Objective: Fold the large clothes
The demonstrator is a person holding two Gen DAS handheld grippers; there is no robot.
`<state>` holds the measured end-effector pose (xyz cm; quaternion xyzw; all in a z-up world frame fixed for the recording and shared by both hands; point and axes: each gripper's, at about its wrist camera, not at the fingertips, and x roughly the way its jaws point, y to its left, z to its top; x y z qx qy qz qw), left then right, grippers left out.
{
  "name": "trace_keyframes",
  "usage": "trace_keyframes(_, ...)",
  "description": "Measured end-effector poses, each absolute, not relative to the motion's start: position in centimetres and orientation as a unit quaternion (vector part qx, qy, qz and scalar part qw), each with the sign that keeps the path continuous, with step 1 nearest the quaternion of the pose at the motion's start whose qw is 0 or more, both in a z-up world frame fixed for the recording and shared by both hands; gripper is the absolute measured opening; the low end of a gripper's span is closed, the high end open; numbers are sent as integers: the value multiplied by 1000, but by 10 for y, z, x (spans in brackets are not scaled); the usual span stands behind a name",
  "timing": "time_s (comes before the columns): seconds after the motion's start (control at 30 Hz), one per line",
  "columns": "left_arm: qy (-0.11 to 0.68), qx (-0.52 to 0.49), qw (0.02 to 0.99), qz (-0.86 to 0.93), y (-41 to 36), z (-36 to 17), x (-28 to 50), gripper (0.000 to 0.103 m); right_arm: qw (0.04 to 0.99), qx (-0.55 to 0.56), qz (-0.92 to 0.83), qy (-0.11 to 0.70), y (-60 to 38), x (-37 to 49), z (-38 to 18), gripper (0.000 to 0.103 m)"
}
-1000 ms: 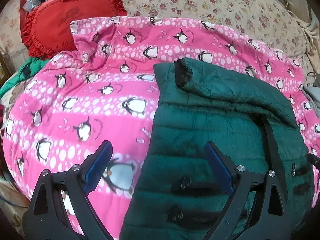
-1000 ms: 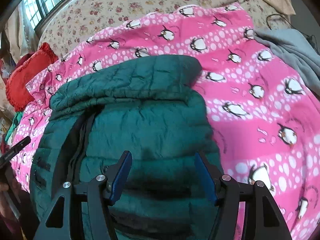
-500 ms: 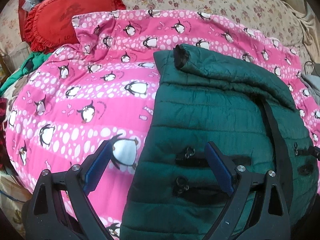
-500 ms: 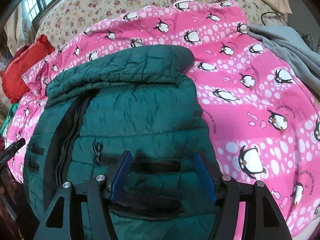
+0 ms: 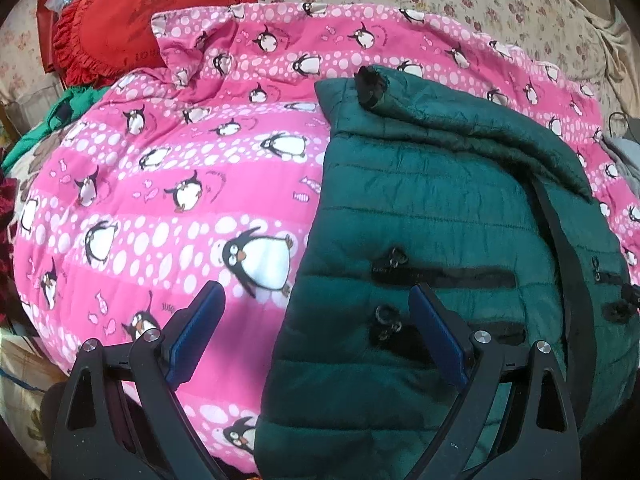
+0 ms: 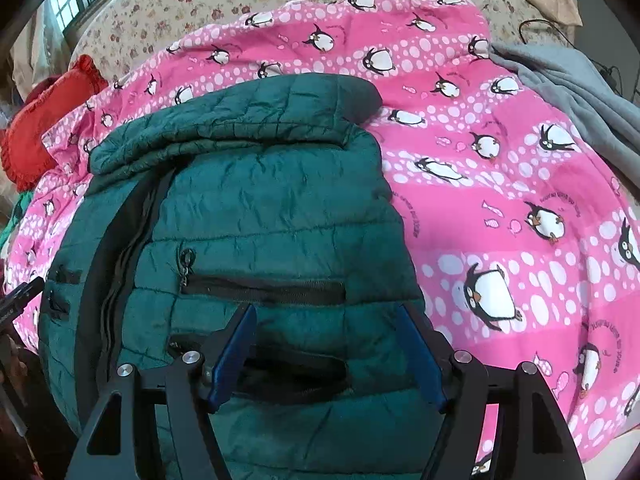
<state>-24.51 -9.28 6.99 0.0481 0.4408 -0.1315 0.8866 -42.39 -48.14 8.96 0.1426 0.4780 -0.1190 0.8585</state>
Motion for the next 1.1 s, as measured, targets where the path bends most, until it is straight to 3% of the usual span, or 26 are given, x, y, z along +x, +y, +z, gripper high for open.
trace_keyframes(1.1, 563, -28, 803, -195, -44, 18, -276, 93, 834, 199, -71, 510, -490, -497, 83, 71)
